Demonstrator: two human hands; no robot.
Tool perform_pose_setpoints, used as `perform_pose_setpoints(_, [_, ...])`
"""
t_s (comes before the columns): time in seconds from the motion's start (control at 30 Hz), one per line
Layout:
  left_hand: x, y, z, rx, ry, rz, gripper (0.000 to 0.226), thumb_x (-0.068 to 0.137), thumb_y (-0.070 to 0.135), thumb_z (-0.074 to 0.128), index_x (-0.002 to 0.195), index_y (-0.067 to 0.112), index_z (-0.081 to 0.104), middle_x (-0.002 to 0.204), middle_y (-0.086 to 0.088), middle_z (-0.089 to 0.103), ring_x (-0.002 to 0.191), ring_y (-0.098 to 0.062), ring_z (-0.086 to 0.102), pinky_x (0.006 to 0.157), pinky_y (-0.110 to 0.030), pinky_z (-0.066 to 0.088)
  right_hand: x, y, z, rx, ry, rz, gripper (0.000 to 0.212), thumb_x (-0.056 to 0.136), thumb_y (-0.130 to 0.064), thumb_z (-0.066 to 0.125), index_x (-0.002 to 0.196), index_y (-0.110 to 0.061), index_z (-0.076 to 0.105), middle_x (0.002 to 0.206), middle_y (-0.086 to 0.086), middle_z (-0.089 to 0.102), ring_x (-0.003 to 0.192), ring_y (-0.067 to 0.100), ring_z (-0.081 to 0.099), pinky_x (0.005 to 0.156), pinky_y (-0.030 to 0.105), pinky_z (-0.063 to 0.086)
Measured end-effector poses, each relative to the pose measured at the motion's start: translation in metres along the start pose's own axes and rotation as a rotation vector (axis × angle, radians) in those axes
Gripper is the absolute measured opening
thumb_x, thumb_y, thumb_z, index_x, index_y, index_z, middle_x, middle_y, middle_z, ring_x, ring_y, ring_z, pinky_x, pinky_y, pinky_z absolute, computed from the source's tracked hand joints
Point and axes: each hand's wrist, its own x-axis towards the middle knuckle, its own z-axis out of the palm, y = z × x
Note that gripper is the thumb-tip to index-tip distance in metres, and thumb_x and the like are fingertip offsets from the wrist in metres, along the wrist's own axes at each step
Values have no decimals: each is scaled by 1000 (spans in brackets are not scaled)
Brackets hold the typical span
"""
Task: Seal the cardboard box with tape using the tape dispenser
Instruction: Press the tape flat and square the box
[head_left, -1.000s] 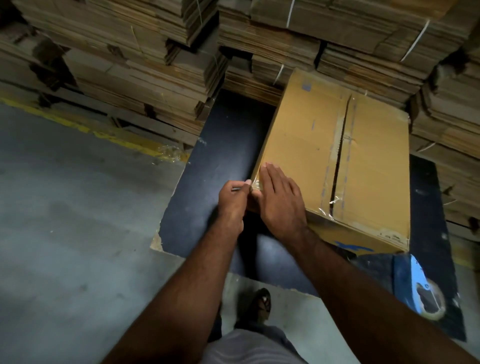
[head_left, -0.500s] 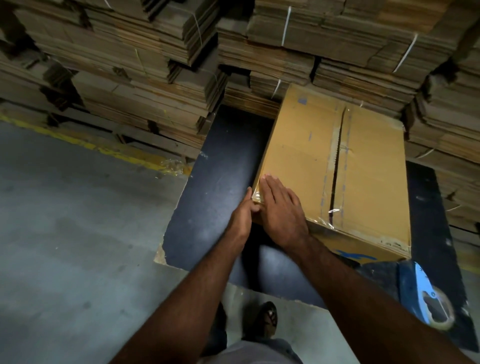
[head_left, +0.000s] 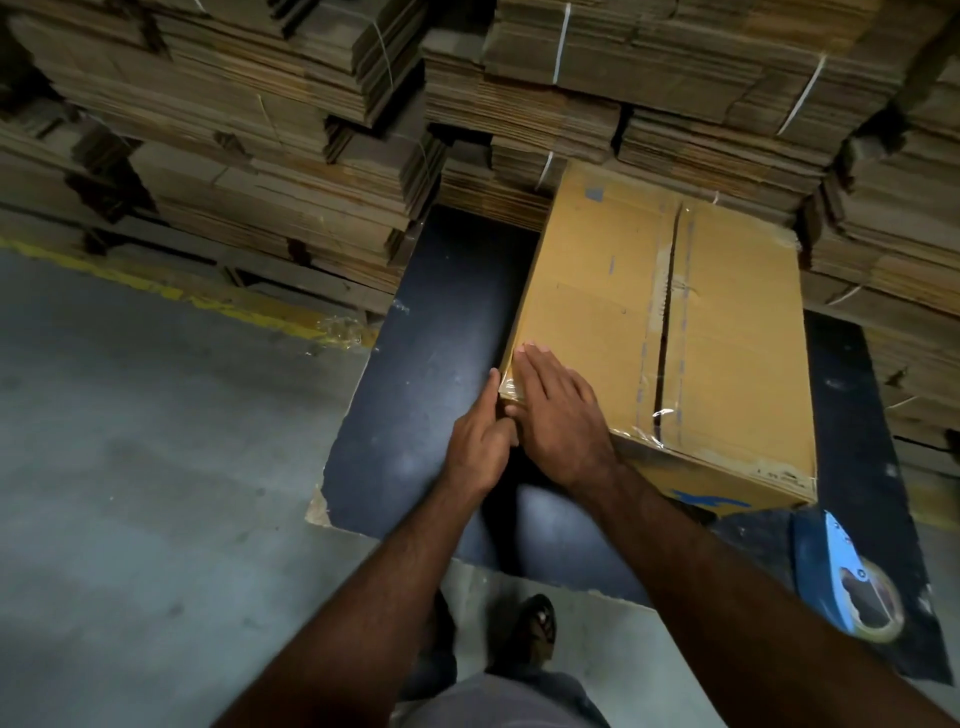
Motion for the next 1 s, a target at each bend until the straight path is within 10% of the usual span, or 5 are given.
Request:
perform_pose_setpoints(0.13, [15, 11, -14, -2, -82, -37, 94, 61, 27, 46, 154, 34, 31, 132, -12, 59, 103, -16, 56, 91, -33, 45, -1, 8, -6, 71, -48, -33, 76, 95, -44, 50, 156, -12, 19, 164, 5, 15, 151, 20, 14, 119, 41, 21])
perform_pose_setpoints(0.3, [22, 7, -26, 444, -206, 631, 59, 101, 22, 37, 157, 18, 22, 163, 9, 8, 151, -3, 0, 124, -30, 4, -22, 24, -6, 152, 121, 19, 69, 98, -50, 39, 146, 0, 40, 153, 19, 38, 143, 31, 34, 115, 45, 32])
perform_pose_setpoints(0.53, [49, -2, -31, 1077, -139, 912, 64, 104, 49, 27, 159, 18, 17, 167, 1, 7, 154, -22, 0, 123, -46, 12, -37, 31, 15, -90, 143, 106, 72, 104, -44, 0, 148, -3, 39, 153, 15, 39, 142, 27, 38, 112, 43, 34])
perform_pose_setpoints(0.63, [50, 4, -38, 1316, -123, 993, 63, 104, 45, 26, 160, 19, 12, 167, -1, 4, 154, -24, 0, 122, -49, 12, -38, 39, 21, -154, 132, 58, 60, 105, -42, 25, 151, -3, 32, 157, 15, 32, 145, 27, 32, 116, 42, 28])
perform_pose_setpoints(1.0, [49, 18, -14, 1243, -92, 979, 65, 104, 47, 24, 155, 7, 29, 164, -9, 19, 153, -24, 11, 122, -49, 16, -50, 47, 12, -29, 246, 188, 57, 106, -38, 23, 146, -3, 42, 152, 15, 42, 144, 27, 35, 118, 41, 24])
